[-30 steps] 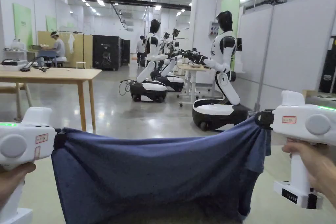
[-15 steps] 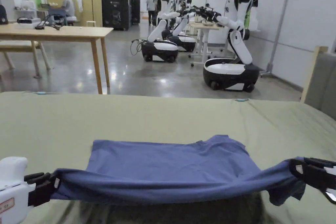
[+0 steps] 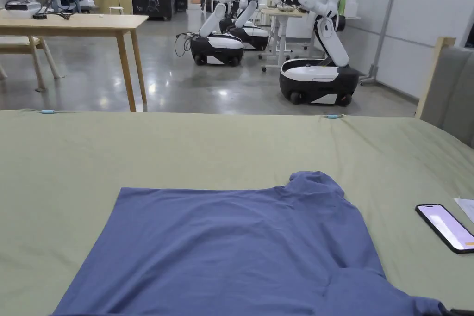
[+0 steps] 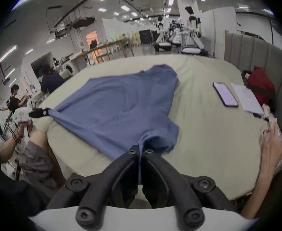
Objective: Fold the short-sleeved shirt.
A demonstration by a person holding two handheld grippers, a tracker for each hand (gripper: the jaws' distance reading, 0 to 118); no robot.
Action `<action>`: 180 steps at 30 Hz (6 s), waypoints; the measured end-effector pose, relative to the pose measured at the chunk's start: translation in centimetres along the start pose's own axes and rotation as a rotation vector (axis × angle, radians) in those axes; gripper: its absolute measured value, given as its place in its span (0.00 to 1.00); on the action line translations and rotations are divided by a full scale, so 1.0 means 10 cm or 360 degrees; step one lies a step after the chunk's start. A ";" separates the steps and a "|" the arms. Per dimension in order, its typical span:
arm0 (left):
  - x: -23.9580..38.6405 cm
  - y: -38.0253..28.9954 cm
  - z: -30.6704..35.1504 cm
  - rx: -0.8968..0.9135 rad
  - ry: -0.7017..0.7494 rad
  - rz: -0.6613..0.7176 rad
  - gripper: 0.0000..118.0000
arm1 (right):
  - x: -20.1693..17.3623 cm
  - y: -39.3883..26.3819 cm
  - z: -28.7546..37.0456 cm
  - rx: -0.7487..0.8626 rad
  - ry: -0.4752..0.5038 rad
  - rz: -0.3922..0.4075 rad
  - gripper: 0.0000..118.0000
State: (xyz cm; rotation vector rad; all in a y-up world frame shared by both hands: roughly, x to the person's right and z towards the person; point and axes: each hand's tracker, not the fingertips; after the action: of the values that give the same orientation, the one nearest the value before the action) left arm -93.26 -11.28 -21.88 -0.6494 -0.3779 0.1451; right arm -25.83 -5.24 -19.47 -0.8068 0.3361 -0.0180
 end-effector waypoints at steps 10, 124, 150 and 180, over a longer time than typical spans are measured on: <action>-0.14 -0.38 -0.08 -0.0095 0.0001 -0.0016 0.01 | 0.07 -0.37 -0.49 -0.0407 -0.0044 0.0098 0.03; -0.22 1.23 -0.95 -0.0074 0.0123 0.0040 0.98 | 0.38 1.29 -1.06 0.0478 -0.0330 -0.0206 0.97; -0.16 0.76 -0.83 -0.0068 0.0274 0.0035 0.20 | -0.69 -0.16 0.43 0.0437 -0.0083 -0.0083 0.00; 0.12 0.65 -1.35 -0.0383 0.0291 -0.0335 0.05 | 0.34 0.92 -1.84 -0.0096 -0.0396 -0.0092 0.84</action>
State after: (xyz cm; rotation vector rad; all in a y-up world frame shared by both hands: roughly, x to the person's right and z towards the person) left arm -86.99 -13.41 -35.38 -0.8484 -0.2871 -0.1622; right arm -29.18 -12.33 -38.84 -0.8678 0.0786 0.0383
